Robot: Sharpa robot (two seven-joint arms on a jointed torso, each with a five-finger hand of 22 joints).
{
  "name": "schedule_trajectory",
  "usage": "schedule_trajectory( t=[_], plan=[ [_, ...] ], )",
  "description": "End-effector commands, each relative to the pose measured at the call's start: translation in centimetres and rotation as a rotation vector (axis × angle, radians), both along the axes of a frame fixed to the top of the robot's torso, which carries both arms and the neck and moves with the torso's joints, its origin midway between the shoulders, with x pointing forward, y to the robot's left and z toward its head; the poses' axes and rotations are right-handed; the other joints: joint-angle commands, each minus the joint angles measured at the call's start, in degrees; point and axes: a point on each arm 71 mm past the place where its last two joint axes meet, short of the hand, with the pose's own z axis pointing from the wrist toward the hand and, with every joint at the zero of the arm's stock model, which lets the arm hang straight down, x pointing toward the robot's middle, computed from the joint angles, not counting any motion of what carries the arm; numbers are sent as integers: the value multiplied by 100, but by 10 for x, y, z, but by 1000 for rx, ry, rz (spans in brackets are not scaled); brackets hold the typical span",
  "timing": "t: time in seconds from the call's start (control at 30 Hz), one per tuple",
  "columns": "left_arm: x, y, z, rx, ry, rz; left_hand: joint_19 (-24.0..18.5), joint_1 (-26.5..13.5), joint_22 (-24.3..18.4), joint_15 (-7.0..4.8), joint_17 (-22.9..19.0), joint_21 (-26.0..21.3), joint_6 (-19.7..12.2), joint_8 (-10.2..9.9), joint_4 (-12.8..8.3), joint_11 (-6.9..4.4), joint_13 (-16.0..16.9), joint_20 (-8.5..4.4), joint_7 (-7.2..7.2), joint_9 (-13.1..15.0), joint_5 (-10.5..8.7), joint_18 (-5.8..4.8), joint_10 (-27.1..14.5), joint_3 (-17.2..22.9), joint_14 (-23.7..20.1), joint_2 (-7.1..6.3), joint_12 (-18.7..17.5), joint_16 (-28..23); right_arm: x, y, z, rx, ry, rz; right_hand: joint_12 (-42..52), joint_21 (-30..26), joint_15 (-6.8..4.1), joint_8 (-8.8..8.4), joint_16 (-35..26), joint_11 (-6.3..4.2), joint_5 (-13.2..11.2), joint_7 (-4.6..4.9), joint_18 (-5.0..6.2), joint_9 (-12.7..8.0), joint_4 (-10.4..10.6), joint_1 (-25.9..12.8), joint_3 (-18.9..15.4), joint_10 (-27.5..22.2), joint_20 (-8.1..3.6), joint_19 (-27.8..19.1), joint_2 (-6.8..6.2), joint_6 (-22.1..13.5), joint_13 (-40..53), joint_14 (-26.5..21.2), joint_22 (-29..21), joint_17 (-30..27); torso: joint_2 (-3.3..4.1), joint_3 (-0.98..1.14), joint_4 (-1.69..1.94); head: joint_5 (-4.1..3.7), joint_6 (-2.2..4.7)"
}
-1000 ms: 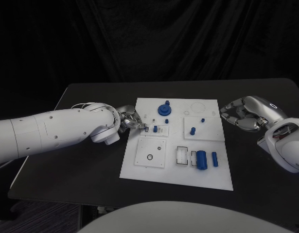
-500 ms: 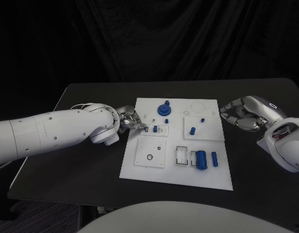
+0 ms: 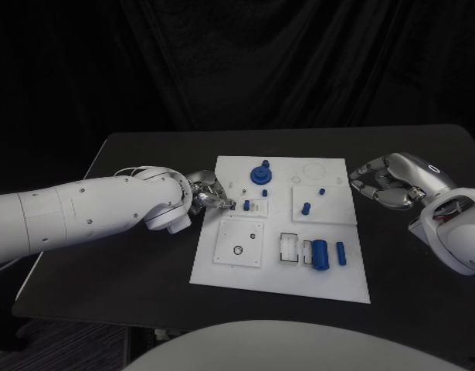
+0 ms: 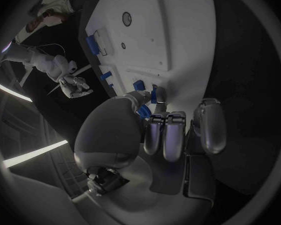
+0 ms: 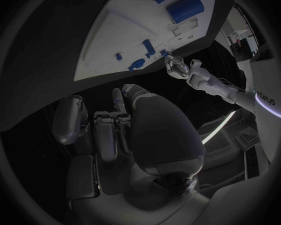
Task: Assemble the parts on the task board
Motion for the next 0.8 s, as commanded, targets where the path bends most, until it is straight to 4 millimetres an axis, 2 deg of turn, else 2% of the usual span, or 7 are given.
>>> schedule_trajectory(
  t=[0.03, 0.8],
  plan=[
    [-2, -3, -2, -10, 5, -16, -44, 50, 1028, -33, 1510, -31, 137, -14, -9, -33, 1508, -6, -151, -2, 26, 105, 585, 57, 596, 29, -3, 15, -1, -1, -1, -2, 3, -13, -29, -22, 26, -32, -25, 36, 14, 19, 93, -7, -13, 59, 34, 448, -12, -19, 2, -7, 1273, 575, 849, 1458, 1, 0, 2, 0, -1],
    [-4, -2, -3, -18, -8, -4, -61, 57, 1019, -30, 1510, -59, 150, -35, -41, -30, 1508, -4, -147, -12, 63, 111, 585, 93, 596, 31, -3, 15, -1, -1, -2, -4, 7, -14, -32, -28, 29, -33, -28, 40, 23, 24, 93, -8, -19, 53, 39, 445, -11, -19, -2, -5, 1268, 573, 850, 1453, 1, 1, 0, -2, -1]
  ],
)
